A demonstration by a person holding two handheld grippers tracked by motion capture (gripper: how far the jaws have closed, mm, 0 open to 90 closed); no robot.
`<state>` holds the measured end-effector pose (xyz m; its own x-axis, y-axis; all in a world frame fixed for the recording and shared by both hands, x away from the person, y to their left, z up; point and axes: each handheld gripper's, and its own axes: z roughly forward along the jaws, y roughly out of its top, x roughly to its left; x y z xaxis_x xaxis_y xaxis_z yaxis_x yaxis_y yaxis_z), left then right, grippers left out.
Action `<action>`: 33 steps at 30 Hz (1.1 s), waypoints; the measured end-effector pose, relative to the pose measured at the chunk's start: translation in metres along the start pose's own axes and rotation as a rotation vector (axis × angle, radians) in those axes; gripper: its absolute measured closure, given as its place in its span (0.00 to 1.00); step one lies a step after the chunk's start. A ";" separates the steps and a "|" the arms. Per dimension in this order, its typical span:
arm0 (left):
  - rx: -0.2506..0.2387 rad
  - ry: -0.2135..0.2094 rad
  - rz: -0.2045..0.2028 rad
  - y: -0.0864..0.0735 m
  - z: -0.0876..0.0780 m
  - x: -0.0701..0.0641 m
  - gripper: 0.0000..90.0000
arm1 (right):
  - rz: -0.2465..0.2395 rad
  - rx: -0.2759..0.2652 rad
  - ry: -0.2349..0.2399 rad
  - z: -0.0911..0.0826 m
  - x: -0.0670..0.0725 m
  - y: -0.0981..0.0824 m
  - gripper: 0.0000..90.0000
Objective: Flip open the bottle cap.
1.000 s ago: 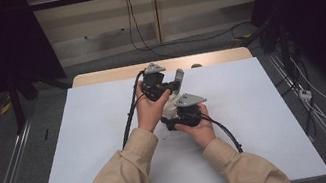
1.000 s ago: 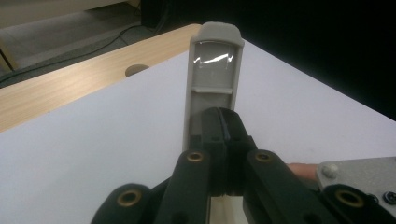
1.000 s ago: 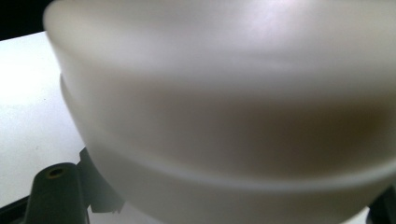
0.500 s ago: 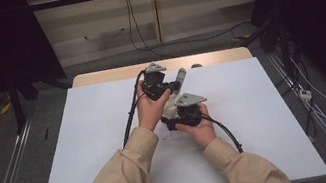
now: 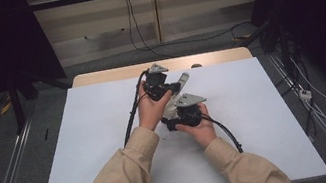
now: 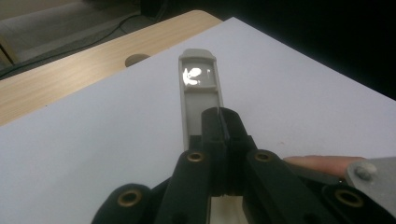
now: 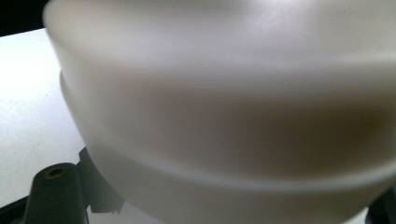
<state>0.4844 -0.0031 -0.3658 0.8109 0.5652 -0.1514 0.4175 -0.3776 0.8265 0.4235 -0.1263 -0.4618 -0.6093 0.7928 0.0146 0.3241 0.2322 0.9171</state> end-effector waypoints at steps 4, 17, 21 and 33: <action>-0.001 -0.006 -0.009 -0.002 -0.001 -0.001 1.00 | 0.013 0.001 0.006 -0.001 -0.001 0.000 0.20; -0.025 -0.043 -0.021 -0.004 -0.017 -0.003 0.79 | 0.045 0.068 0.029 -0.007 0.000 -0.001 0.05; -0.029 -0.061 -0.016 -0.007 -0.028 -0.004 0.63 | 0.052 0.054 0.035 -0.017 -0.003 0.000 0.05; -0.001 -0.071 0.004 -0.034 -0.068 0.001 0.37 | 0.059 0.064 0.047 -0.052 -0.008 -0.008 0.06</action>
<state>0.4434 0.0598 -0.3570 0.8397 0.5103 -0.1857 0.4135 -0.3793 0.8277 0.3883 -0.1640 -0.4483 -0.6201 0.7796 0.0880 0.4055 0.2224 0.8867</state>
